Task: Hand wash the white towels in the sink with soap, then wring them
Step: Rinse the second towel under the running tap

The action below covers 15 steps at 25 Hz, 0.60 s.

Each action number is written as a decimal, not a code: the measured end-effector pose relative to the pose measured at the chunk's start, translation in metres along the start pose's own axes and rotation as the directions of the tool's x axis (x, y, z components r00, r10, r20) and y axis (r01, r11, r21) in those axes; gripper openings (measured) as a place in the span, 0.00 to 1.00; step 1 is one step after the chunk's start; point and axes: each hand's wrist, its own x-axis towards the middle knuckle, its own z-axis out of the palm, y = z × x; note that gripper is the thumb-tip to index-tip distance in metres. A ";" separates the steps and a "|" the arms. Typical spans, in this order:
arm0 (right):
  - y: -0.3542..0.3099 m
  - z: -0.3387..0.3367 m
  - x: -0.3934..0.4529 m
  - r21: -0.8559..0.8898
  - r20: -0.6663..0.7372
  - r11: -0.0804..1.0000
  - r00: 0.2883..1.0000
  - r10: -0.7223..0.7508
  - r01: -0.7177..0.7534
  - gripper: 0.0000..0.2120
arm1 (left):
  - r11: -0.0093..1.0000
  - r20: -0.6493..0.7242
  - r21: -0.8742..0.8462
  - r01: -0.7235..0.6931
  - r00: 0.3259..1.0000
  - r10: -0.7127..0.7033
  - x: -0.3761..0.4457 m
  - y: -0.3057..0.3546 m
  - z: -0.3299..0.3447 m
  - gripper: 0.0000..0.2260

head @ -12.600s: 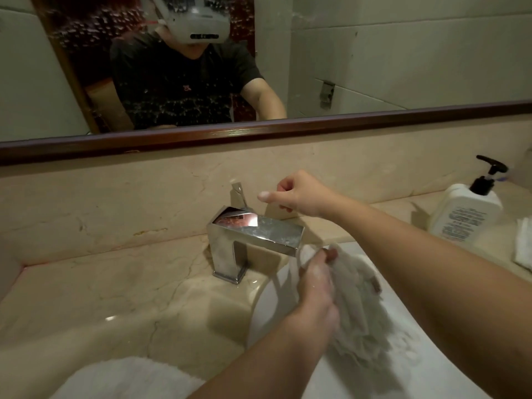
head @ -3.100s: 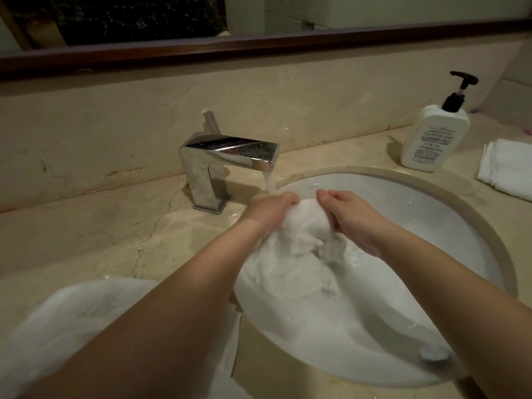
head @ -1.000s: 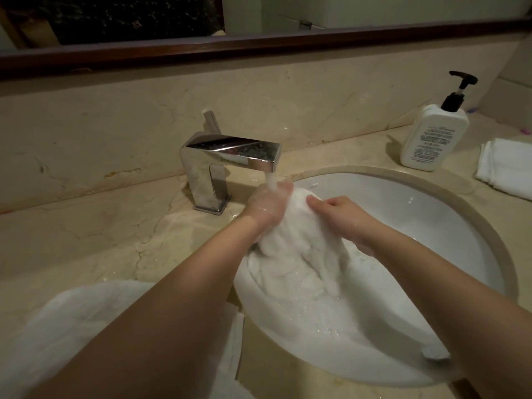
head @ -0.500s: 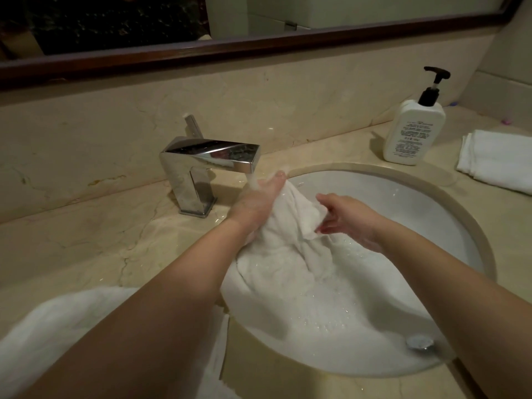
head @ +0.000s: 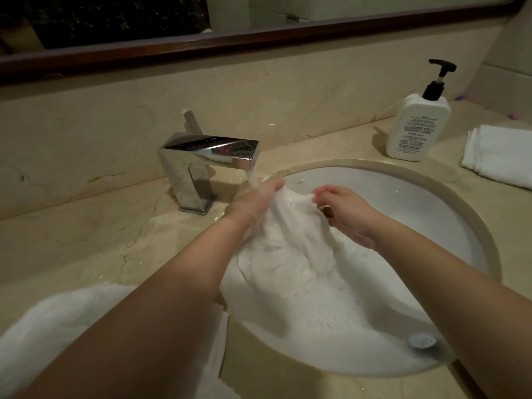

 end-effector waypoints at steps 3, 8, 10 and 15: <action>-0.003 -0.001 0.002 0.133 0.012 0.991 1.000 0.003 -0.004 0.06 | 0.993 0.057 0.119 -0.018 0.998 0.011 0.000 -0.007 -0.004 0.27; -0.019 0.011 0.004 0.158 0.043 0.986 0.997 -0.066 0.059 0.07 | 0.869 0.265 0.437 -0.234 0.956 0.124 -0.005 -0.002 -0.001 0.20; -0.026 0.013 0.009 0.194 -0.003 0.975 0.994 -0.113 0.111 0.08 | 0.827 0.365 0.467 -0.313 0.920 0.142 -0.011 0.002 -0.003 0.16; -0.021 0.005 0.011 0.010 0.045 0.998 0.997 -0.058 0.057 0.16 | 0.823 0.229 0.504 -0.261 0.960 0.164 -0.004 0.004 -0.001 0.15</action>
